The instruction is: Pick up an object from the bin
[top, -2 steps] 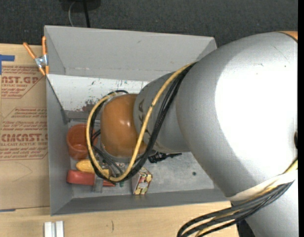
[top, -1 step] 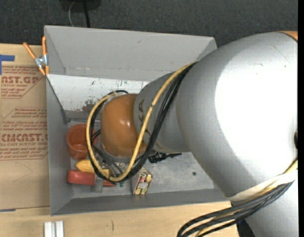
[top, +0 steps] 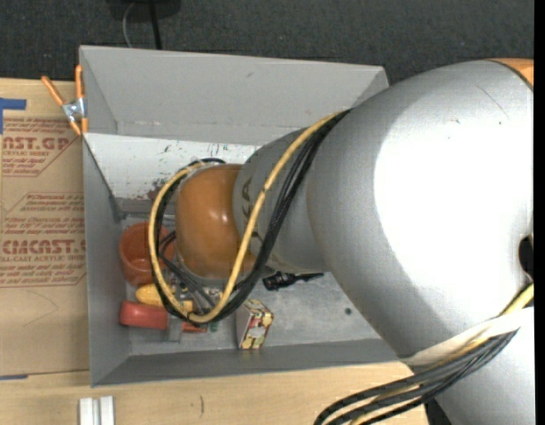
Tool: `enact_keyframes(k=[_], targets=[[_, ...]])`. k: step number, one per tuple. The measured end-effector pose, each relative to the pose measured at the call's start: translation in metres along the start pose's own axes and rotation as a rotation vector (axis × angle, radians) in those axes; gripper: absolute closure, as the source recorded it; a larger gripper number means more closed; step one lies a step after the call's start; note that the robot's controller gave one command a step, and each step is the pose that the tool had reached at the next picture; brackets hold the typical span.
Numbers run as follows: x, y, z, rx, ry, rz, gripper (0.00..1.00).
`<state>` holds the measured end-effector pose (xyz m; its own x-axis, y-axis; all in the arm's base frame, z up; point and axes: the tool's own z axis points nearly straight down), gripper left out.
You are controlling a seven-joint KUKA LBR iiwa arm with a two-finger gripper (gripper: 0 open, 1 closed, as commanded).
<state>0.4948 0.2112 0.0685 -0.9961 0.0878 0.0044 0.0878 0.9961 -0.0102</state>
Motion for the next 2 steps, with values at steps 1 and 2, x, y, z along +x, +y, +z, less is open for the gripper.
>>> enact_keyframes(k=[1, 2], targets=[[0.005, 0.008, -0.045, -0.006, 0.003, -0.006, 1.00], [-0.001, 0.010, -0.066, -0.013, -0.011, 0.007, 1.00]])
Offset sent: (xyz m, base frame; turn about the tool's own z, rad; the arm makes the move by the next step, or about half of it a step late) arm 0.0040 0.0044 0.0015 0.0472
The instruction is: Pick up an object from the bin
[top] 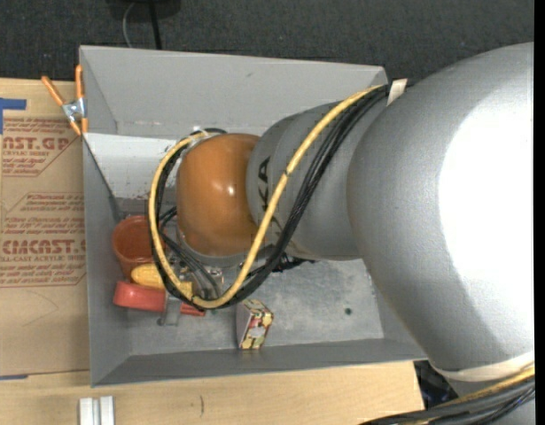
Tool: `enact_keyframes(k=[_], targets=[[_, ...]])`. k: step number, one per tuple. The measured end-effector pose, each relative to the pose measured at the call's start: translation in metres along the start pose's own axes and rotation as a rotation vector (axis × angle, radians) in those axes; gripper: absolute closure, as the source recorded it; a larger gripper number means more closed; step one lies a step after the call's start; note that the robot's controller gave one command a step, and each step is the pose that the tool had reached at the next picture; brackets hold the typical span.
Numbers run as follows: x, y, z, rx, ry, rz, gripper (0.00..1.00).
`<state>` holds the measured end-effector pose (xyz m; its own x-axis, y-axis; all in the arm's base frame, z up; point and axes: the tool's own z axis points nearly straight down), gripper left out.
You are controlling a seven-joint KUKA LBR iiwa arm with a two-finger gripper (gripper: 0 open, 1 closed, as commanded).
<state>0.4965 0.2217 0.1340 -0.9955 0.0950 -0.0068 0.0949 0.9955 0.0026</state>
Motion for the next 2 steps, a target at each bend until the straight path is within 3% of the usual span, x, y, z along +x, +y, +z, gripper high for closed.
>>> enact_keyframes(k=[1, 2], targets=[[0.004, -0.004, -0.017, 0.012, 0.023, 0.024, 1.00], [0.005, 0.008, -0.089, 0.005, 0.009, 0.012, 1.00]])
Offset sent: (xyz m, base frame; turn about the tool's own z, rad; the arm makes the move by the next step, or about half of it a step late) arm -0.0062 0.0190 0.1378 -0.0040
